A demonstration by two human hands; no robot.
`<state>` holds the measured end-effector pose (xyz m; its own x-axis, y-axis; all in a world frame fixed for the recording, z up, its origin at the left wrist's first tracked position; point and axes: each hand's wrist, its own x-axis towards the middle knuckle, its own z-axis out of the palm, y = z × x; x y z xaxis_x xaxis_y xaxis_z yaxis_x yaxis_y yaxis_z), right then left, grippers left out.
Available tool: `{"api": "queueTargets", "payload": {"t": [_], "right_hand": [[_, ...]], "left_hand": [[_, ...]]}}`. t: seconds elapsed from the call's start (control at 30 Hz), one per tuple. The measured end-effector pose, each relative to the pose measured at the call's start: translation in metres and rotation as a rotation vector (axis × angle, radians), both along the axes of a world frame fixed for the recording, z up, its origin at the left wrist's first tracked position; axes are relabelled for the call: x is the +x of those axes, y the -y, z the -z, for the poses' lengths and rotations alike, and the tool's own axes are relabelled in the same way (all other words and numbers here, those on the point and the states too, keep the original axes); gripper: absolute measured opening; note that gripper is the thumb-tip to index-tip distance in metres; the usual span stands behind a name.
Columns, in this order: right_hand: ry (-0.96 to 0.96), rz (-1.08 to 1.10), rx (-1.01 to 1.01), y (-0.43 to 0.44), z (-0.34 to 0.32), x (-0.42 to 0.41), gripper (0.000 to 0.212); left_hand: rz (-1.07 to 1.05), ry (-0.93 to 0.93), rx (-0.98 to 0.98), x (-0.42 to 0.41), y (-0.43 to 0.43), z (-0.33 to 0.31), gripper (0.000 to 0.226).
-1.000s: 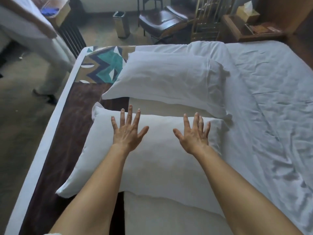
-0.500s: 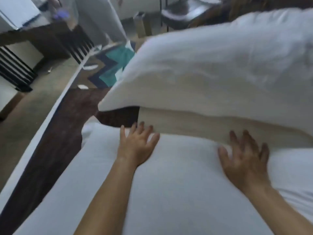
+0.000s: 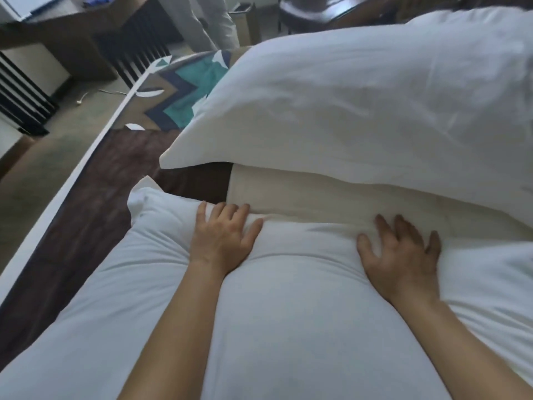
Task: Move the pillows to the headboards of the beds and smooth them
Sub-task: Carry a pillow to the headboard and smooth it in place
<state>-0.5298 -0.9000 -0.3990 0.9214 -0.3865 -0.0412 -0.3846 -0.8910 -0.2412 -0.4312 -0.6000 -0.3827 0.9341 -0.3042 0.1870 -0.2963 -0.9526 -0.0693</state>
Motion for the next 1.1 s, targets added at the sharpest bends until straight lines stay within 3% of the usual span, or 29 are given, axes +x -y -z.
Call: {"api": "queueTargets", "payload": {"t": [0.1, 0.23, 0.4, 0.73, 0.93, 1.1], "right_hand": [[-0.072, -0.048, -0.028, -0.004, -0.015, -0.02, 0.086], [-0.187, -0.093, -0.003, -0.015, -0.053, -0.063, 0.074], [-0.245, -0.1, 0.03, -0.032, -0.111, -0.127, 0.076], [-0.23, -0.086, 0.009, -0.074, -0.235, -0.284, 0.089], [-0.212, -0.027, -0.034, -0.119, -0.277, -0.356, 0.096], [-0.131, -0.075, 0.016, -0.155, -0.286, -0.429, 0.09]], "left_hand": [[0.041, 0.057, 0.019, -0.03, -0.008, -0.009, 0.061], [0.089, 0.085, 0.01, -0.079, -0.023, -0.033, 0.07], [0.04, -0.127, 0.005, -0.136, -0.034, -0.085, 0.084], [0.016, -0.292, 0.035, -0.27, -0.069, -0.222, 0.101], [-0.041, -0.443, -0.039, -0.348, -0.106, -0.268, 0.112], [-0.035, -0.466, -0.02, -0.398, -0.132, -0.291, 0.104]]}}
